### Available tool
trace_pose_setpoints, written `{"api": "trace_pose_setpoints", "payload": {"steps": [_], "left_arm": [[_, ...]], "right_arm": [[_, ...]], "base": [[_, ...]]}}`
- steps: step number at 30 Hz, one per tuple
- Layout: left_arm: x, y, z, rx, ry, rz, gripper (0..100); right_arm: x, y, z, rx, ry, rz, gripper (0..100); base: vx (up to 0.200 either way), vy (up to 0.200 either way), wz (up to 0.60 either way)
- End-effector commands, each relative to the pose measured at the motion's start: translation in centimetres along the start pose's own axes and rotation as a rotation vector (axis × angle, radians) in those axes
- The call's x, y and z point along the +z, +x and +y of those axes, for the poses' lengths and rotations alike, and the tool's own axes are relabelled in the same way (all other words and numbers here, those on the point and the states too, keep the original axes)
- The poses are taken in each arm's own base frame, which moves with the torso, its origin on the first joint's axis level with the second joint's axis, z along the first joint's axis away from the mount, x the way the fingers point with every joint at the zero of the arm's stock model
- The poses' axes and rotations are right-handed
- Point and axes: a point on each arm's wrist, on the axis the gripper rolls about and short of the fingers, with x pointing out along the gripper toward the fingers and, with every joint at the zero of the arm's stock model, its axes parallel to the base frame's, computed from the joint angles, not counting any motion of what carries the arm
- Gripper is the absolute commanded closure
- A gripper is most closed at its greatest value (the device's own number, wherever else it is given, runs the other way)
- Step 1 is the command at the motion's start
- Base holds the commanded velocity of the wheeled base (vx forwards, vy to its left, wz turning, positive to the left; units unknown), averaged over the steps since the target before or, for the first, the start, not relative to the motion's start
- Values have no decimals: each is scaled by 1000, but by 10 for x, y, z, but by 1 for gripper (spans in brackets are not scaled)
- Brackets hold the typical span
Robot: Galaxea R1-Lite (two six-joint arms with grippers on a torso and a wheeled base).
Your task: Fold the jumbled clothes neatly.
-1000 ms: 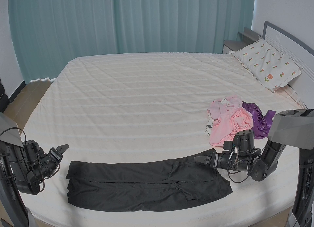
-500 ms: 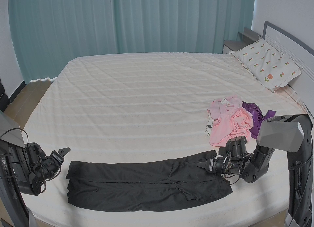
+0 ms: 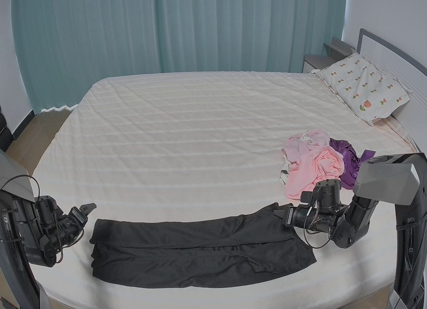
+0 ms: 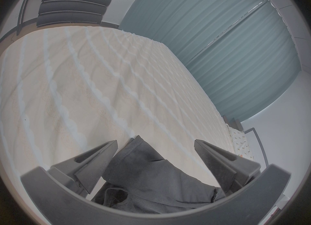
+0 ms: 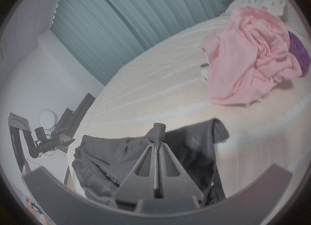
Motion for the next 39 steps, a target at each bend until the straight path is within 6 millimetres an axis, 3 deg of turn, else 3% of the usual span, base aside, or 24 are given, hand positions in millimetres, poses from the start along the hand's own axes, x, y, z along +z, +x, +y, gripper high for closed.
{"api": "trace_pose_setpoints", "payload": {"steps": [1, 9, 10, 15, 20, 24, 27, 30, 33, 39], "left_arm": [[1, 0, 0, -9, 3, -10, 0], [1, 0, 0, -8, 3, -9, 0], [1, 0, 0, -8, 3, -9, 0], [1, 0, 0, -8, 3, -9, 0], [1, 0, 0, -8, 1, -9, 0], [0, 0, 0, -7, 1, -8, 0], [0, 1, 1, -4, -1, -5, 0], [-1, 1, 2, 0, -2, 0, 0], [-4, 4, 5, 12, -6, 13, 0], [-8, 2, 6, 15, -6, 31, 0]], "right_arm": [[6, -4, 5, 16, -18, -36, 100], [-20, 10, -14, -33, -34, 63, 100], [-21, 10, -15, -33, -34, 64, 0], [-12, 14, -14, -77, -40, 35, 0], [30, 11, 3, -68, -68, -94, 0], [46, 11, 23, -49, -85, -95, 0], [44, 22, 40, -31, -105, -78, 0], [27, 35, 53, -9, -125, -26, 0], [8, 49, 60, 7, -156, 22, 0], [-10, 68, 62, -16, -249, 59, 0]], "base": [[0, 0, 0], [0, 0, 0], [0, 0, 0], [0, 0, 0], [0, 0, 0], [0, 0, 0], [0, 0, 0], [0, 0, 0], [0, 0, 0], [0, 0, 0]]}}
